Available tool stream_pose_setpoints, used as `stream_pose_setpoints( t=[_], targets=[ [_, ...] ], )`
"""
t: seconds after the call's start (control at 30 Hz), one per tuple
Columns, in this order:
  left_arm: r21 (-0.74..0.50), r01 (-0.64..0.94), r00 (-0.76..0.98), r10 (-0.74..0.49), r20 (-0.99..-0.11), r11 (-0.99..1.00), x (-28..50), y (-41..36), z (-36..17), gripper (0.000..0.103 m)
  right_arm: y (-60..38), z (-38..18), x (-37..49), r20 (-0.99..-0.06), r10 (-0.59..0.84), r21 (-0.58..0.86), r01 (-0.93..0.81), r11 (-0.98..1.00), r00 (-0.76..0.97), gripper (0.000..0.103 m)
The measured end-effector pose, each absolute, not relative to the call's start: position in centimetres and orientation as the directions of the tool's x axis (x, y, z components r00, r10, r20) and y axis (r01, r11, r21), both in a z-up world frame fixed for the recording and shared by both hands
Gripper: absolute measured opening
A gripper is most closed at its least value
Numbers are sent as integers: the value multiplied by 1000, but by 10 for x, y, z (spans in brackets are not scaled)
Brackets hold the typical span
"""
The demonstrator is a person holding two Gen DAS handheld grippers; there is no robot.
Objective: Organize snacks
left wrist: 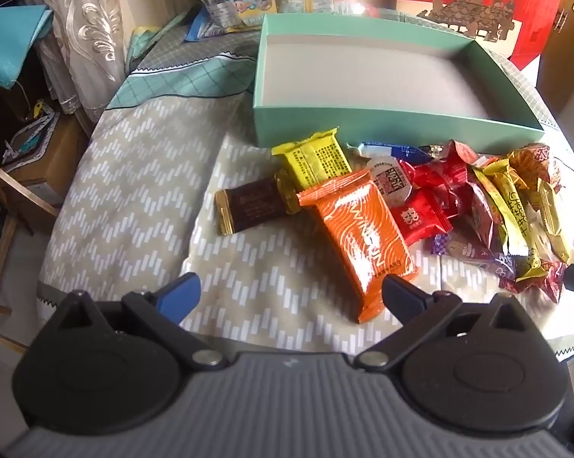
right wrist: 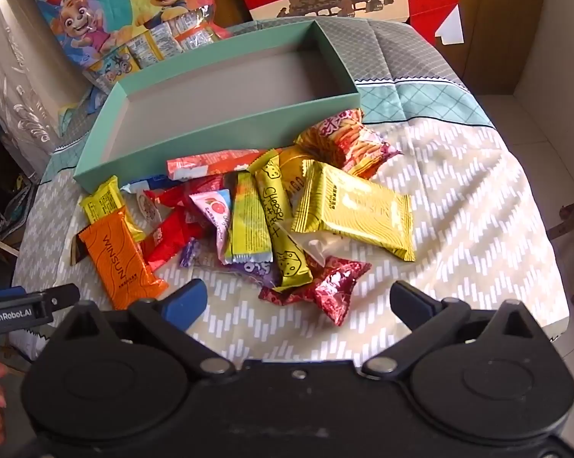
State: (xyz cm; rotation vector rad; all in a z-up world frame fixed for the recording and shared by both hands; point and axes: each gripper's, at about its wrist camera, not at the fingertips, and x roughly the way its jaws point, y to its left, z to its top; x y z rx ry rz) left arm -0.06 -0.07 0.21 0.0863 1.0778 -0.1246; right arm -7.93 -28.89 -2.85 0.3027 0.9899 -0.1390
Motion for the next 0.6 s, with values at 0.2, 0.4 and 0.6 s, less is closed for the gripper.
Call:
stream_pose_setpoints(
  t=[0.2, 0.4, 0.6],
  targets=[
    [18, 150, 464, -54, -884, 988, 1, -2, 5, 103, -295, -25, -77, -838, 25, 196, 257, 946, 546, 103],
    [20, 145, 465, -50, -884, 989, 0, -1, 6, 103, -297, -25, -81, -834, 18, 197, 267, 943, 551, 103],
    [21, 141, 471, -48, -881, 990, -1, 0, 9, 103, -293, -22, -86, -830, 10, 193, 271, 943, 558, 103]
  ],
)
